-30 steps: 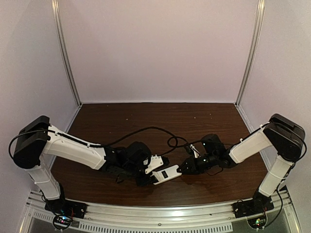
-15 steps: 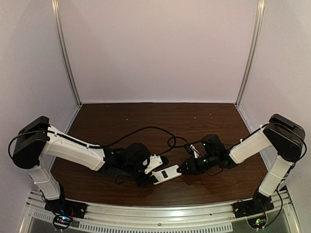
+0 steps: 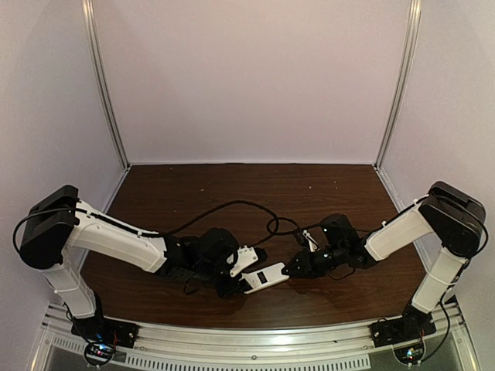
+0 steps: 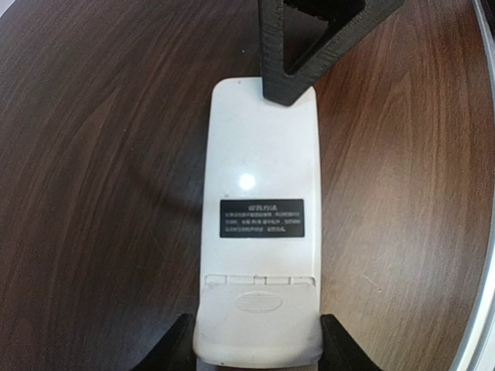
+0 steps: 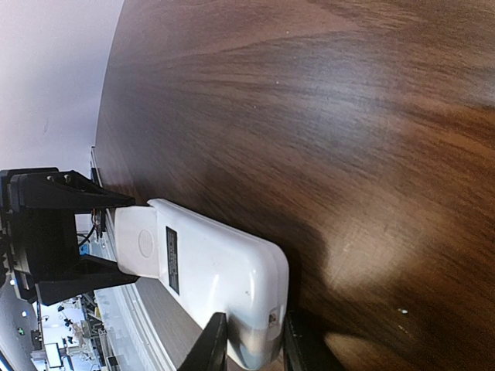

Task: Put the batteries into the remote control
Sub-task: Load the battery cover onto the remote control.

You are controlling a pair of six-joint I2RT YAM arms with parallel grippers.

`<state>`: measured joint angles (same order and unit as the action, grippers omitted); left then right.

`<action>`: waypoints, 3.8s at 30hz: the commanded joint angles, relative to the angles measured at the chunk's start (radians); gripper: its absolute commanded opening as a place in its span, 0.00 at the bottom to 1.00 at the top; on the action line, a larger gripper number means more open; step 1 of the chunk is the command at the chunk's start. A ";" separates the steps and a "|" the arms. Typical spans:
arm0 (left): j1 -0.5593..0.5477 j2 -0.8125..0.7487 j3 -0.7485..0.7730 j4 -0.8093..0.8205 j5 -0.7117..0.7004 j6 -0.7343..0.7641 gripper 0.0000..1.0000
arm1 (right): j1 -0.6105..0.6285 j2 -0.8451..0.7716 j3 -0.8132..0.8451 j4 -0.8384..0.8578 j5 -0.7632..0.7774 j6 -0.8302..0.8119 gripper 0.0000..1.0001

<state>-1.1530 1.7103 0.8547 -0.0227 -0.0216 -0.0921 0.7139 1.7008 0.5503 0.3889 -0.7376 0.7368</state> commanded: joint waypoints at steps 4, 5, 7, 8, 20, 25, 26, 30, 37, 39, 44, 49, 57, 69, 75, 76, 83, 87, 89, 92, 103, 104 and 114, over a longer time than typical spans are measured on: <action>0.021 0.015 -0.018 0.093 -0.094 0.048 0.24 | 0.035 0.033 -0.004 -0.026 -0.028 -0.019 0.25; 0.021 0.015 -0.019 0.095 -0.096 0.058 0.24 | 0.035 0.034 -0.003 -0.027 -0.029 -0.020 0.25; 0.021 0.015 -0.025 0.099 -0.100 0.078 0.24 | 0.035 0.034 -0.001 -0.029 -0.029 -0.022 0.25; 0.022 0.015 -0.027 0.103 -0.100 0.081 0.24 | 0.035 0.035 0.000 -0.030 -0.029 -0.022 0.25; 0.021 0.027 -0.065 0.165 -0.078 0.108 0.27 | 0.035 0.042 0.007 -0.034 -0.032 -0.023 0.25; 0.021 0.029 -0.080 0.182 -0.086 0.096 0.26 | 0.035 0.044 0.007 -0.034 -0.032 -0.024 0.24; 0.021 0.031 -0.083 0.190 -0.090 0.067 0.26 | 0.035 0.045 0.006 -0.034 -0.034 -0.022 0.24; 0.021 0.039 -0.092 0.206 -0.094 0.064 0.27 | 0.035 0.045 0.006 -0.031 -0.034 -0.023 0.24; 0.021 0.025 -0.100 0.220 -0.094 0.071 0.25 | 0.035 0.046 0.004 -0.028 -0.034 -0.023 0.24; 0.021 0.019 -0.083 0.200 -0.091 0.082 0.24 | 0.035 0.045 0.004 -0.031 -0.033 -0.024 0.24; 0.013 0.012 -0.018 0.120 -0.114 0.133 0.23 | 0.035 0.043 0.003 -0.031 -0.031 -0.026 0.24; 0.010 0.014 0.022 0.065 -0.115 0.143 0.23 | 0.035 0.042 0.004 -0.030 -0.032 -0.024 0.25; 0.010 0.040 0.020 0.051 -0.112 0.123 0.23 | 0.035 0.046 0.004 -0.025 -0.035 -0.024 0.25; 0.012 0.072 -0.044 0.093 -0.082 0.061 0.32 | 0.035 0.049 0.012 -0.038 -0.034 -0.027 0.25; 0.012 0.076 -0.055 0.098 -0.069 0.054 0.38 | 0.035 0.052 0.015 -0.042 -0.032 -0.030 0.25; 0.013 0.075 -0.056 0.098 -0.068 0.051 0.39 | 0.035 0.052 0.016 -0.043 -0.032 -0.029 0.25; 0.022 0.075 -0.058 0.089 -0.057 0.053 0.49 | 0.035 0.051 0.015 -0.050 -0.031 -0.033 0.25; 0.028 0.075 -0.054 0.077 -0.055 0.058 0.53 | 0.035 0.050 0.018 -0.054 -0.029 -0.034 0.25; 0.029 0.076 -0.055 0.075 -0.053 0.062 0.55 | 0.035 0.050 0.019 -0.057 -0.029 -0.034 0.25; 0.031 0.078 -0.055 0.072 -0.052 0.066 0.56 | 0.035 0.050 0.022 -0.060 -0.029 -0.036 0.25; 0.032 0.075 -0.046 0.061 -0.048 0.064 0.66 | 0.035 0.047 0.023 -0.064 -0.027 -0.036 0.25; 0.032 0.072 -0.046 0.060 -0.046 0.065 0.68 | 0.035 0.047 0.024 -0.066 -0.026 -0.036 0.25; 0.032 -0.039 -0.077 0.071 0.003 0.068 0.98 | 0.020 0.022 0.030 -0.101 -0.017 -0.048 0.32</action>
<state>-1.1263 1.7443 0.8104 0.0498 -0.0505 -0.0311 0.7334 1.7214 0.5785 0.3695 -0.7677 0.7090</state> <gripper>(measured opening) 0.966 0.304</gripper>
